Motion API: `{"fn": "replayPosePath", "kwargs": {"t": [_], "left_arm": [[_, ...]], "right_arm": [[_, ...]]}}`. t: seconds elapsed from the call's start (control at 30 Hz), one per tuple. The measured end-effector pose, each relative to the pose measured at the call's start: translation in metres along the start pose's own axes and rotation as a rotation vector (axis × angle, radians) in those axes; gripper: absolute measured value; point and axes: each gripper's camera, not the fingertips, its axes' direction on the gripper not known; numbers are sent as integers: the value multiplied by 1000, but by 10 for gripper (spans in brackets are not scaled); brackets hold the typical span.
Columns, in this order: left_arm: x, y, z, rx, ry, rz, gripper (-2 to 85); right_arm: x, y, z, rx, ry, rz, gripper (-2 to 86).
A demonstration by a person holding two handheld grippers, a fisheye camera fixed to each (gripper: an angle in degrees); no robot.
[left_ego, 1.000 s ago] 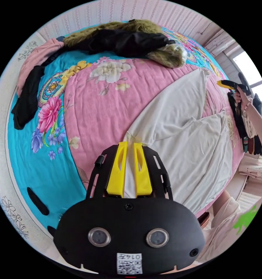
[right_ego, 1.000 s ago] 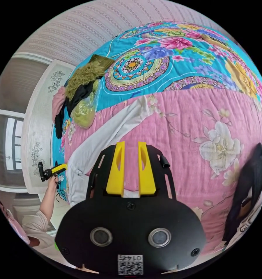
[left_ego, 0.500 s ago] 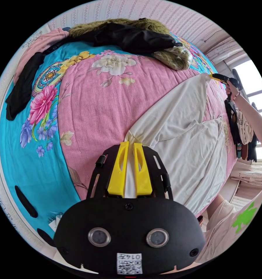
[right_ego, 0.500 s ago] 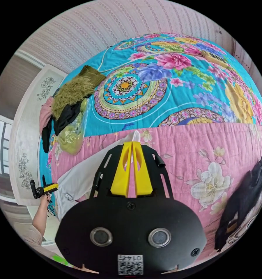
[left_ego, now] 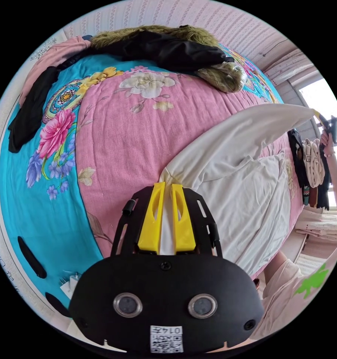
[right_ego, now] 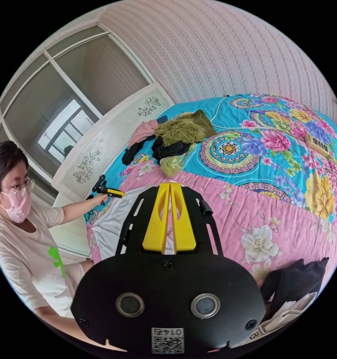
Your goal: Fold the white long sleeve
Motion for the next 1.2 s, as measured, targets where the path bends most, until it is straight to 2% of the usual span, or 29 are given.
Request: {"fn": "replayPosePath", "kwargs": {"t": [0.2,0.37,0.53,0.63,0.7,0.87,0.97,1.1,1.2], "left_arm": [[4,-3,0,-3,-27,12,46],[18,2,0,31,-123,52,46],[19,3,-1,45,-146,40,43],[20,6,-4,63,-157,66,24],[24,11,-8,93,-188,117,18],[20,13,-24,114,-131,97,23],[15,9,-19,69,-100,62,37],[9,7,-14,55,-66,23,43],[6,8,-16,61,-53,12,44]], "right_arm": [[-53,70,-30,-59,-44,-116,-2],[-102,147,-15,-227,62,-201,-1],[-114,242,37,-405,140,-114,5],[-96,298,75,-552,114,40,42],[-83,320,81,-533,92,140,74],[-84,317,94,-468,183,116,80],[-74,326,117,-484,119,206,84],[-49,353,132,-393,59,393,48],[-49,363,124,-354,94,405,41]]}}
